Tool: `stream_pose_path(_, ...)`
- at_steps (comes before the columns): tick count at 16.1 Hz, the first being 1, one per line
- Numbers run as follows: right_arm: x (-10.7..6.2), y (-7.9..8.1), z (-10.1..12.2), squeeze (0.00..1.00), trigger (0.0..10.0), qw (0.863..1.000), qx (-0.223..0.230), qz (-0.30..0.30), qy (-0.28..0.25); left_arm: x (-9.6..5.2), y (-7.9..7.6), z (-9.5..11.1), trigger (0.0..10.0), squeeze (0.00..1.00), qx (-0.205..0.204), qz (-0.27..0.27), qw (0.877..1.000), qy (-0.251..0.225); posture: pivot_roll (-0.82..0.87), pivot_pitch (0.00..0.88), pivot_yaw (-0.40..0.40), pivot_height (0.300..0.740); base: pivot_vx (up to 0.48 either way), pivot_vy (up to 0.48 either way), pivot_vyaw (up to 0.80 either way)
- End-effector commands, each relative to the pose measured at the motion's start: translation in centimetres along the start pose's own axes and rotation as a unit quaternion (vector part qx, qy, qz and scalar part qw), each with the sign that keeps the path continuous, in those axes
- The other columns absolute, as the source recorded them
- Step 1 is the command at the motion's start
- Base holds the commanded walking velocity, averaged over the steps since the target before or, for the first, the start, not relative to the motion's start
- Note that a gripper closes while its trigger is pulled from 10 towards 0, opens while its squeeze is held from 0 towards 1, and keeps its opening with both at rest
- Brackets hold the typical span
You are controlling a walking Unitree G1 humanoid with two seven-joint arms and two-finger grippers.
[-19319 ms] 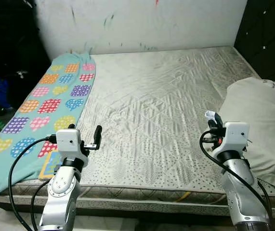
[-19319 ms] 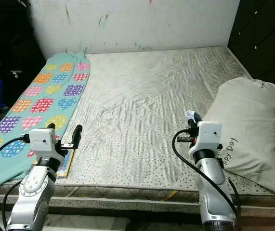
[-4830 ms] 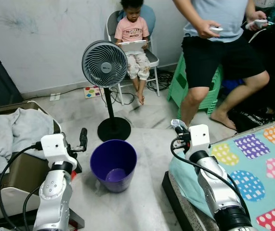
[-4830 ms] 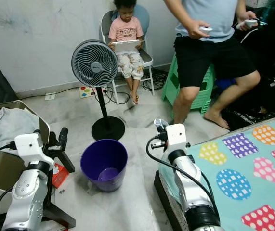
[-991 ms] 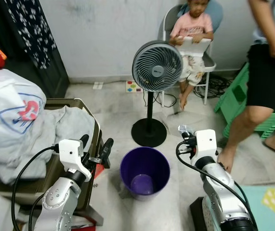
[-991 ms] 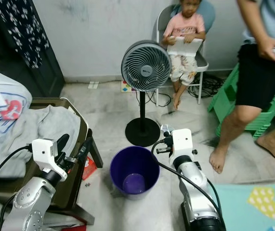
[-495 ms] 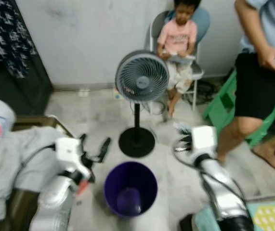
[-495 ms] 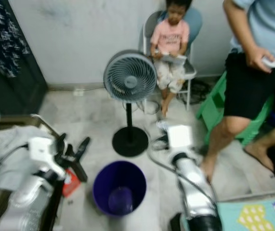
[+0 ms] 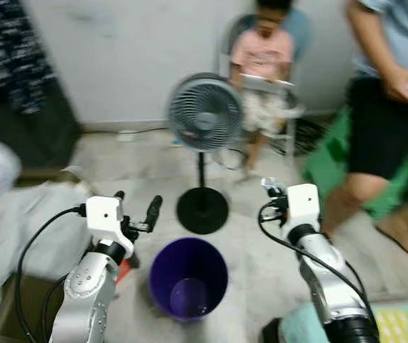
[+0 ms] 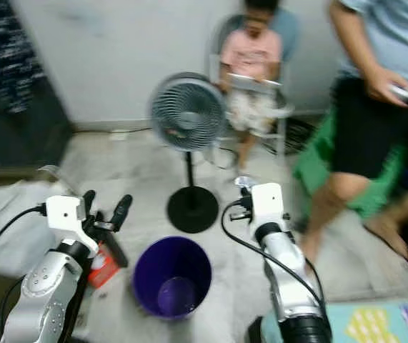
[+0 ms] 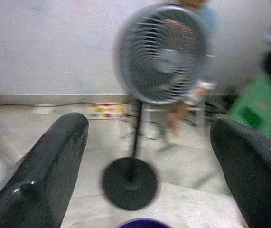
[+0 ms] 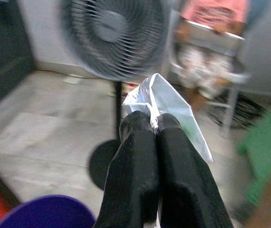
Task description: Clean up the room
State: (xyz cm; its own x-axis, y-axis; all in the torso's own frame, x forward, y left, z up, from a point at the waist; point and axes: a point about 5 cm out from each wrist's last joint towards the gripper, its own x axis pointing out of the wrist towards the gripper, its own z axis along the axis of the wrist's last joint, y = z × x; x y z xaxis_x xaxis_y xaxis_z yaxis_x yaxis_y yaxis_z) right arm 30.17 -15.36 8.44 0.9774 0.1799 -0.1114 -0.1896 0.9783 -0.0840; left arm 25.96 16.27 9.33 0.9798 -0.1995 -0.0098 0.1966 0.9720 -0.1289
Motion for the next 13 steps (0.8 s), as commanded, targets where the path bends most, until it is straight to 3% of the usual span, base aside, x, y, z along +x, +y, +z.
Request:
stream_pose_path(1,0.4,0.6,0.3,0.0,10.0,1.0,0.001,0.011,-0.003,-0.2,0.9,-0.1,10.0,0.0,0.013,0.024,1.0,0.003,-0.04,0.06,0.016,0.74,0.0,0.0,0.8)
stream_pose_path(4,0.6,0.7,0.3,0.0,10.0,1.0,0.005,0.012,-0.003,-0.2,1.2,-0.1,10.0,0.0,0.026,0.028,0.999,0.007,-0.04,0.059,0.016,0.74,0.0,0.0,0.68)
stream_pose_path(9,1.3,1.8,0.0,0.0,10.0,1.0,0.022,0.013,0.011,-0.1,1.3,-0.6,10.0,0.0,0.054,0.012,0.998,0.022,-0.02,0.086,0.015,0.74,0.0,0.0,0.0)
stream_pose_path(12,1.8,2.9,-0.3,0.0,10.0,0.999,0.027,0.029,0.023,-0.5,2.7,-0.8,10.0,0.0,0.075,0.032,0.996,0.032,0.0,0.109,0.014,0.74,0.0,0.0,0.0)
stream_pose_path(13,2.1,3.0,-0.3,0.0,10.0,0.999,0.036,0.029,0.023,-0.9,4.1,-0.8,10.0,0.0,0.08,0.055,0.995,0.038,0.02,0.126,0.016,0.74,0.0,0.0,0.0)
